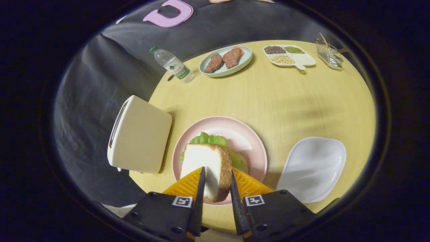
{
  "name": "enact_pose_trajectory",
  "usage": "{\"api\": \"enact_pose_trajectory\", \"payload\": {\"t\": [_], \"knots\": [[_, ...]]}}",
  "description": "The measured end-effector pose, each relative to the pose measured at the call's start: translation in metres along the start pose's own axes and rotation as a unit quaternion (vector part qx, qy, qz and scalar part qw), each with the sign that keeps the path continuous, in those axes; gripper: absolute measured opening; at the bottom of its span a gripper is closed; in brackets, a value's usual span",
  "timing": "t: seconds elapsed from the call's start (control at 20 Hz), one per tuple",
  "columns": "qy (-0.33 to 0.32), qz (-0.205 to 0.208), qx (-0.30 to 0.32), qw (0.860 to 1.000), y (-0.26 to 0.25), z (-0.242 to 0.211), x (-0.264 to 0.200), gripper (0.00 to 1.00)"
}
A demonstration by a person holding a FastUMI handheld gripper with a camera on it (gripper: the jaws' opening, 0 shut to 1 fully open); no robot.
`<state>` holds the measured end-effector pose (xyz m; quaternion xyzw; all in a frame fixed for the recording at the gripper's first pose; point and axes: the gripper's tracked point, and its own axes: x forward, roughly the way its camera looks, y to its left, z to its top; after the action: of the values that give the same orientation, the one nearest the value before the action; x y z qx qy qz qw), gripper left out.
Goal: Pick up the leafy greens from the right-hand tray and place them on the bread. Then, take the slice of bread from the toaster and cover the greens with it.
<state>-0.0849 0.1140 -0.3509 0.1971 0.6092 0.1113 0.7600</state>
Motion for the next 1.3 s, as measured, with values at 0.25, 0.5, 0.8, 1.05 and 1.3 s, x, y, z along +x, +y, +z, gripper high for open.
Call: {"api": "enact_pose_trajectory", "payload": {"t": [0.25,0.5,0.8,1.05,1.3], "knots": [[-0.018,0.0,-0.012,1.0,-0.007,0.003,-0.013,0.77],[-0.077,0.001,-0.04,0.996,-0.014,0.023,-0.037,1.0],[-0.19,-0.011,-0.065,0.98,-0.024,0.057,-0.086,1.0],[-0.274,-0.045,-0.089,0.957,-0.038,0.08,-0.131,1.0],[-0.349,-0.077,-0.105,0.928,-0.049,0.104,-0.181,1.0]]}}
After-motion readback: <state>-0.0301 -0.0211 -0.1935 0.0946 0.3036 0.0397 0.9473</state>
